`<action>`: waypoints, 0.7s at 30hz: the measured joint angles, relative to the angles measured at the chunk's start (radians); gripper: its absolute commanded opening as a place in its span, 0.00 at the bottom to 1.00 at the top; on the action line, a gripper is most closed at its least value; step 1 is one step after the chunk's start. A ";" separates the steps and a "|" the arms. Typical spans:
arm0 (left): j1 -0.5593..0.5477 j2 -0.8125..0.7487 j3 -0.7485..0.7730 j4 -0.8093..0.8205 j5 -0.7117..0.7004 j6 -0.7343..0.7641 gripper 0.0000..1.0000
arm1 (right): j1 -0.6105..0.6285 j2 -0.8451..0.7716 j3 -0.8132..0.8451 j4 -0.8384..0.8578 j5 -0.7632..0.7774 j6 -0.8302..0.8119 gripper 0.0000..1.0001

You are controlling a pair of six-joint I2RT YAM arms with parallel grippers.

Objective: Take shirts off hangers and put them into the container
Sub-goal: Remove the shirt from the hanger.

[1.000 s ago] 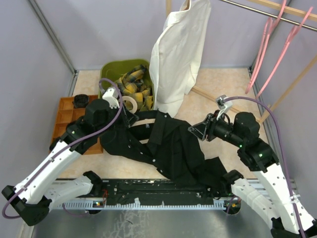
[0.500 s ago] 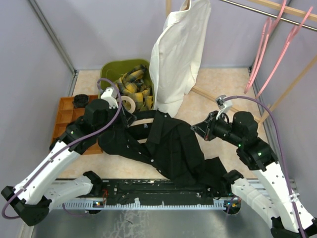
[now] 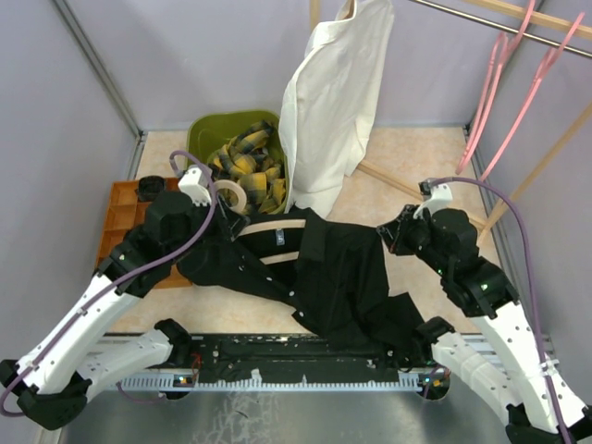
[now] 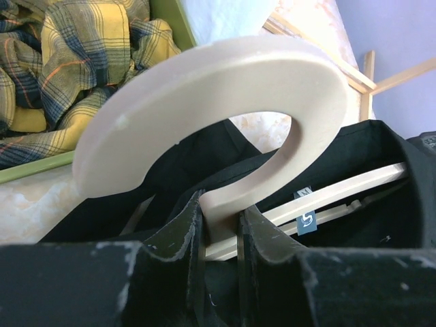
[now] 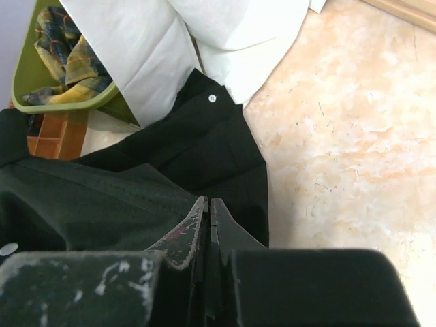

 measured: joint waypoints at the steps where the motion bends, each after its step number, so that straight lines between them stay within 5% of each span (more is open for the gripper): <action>1: 0.000 -0.005 0.000 0.000 0.000 0.001 0.00 | 0.000 0.005 0.000 -0.001 0.002 0.001 0.15; 3: 0.000 -0.011 0.000 0.000 -0.010 0.004 0.00 | 0.000 0.006 0.000 -0.001 0.000 -0.001 0.39; 7: 0.001 -0.012 0.000 -0.001 -0.029 0.005 0.00 | 0.000 -0.011 0.000 0.016 -0.029 -0.001 0.52; 16: 0.001 0.017 0.000 -0.001 -0.031 0.005 0.00 | 0.002 0.011 0.040 0.152 -0.307 0.029 0.66; 21: 0.001 0.032 0.000 0.000 -0.016 0.004 0.00 | 0.117 0.114 0.094 0.130 -0.274 0.002 0.70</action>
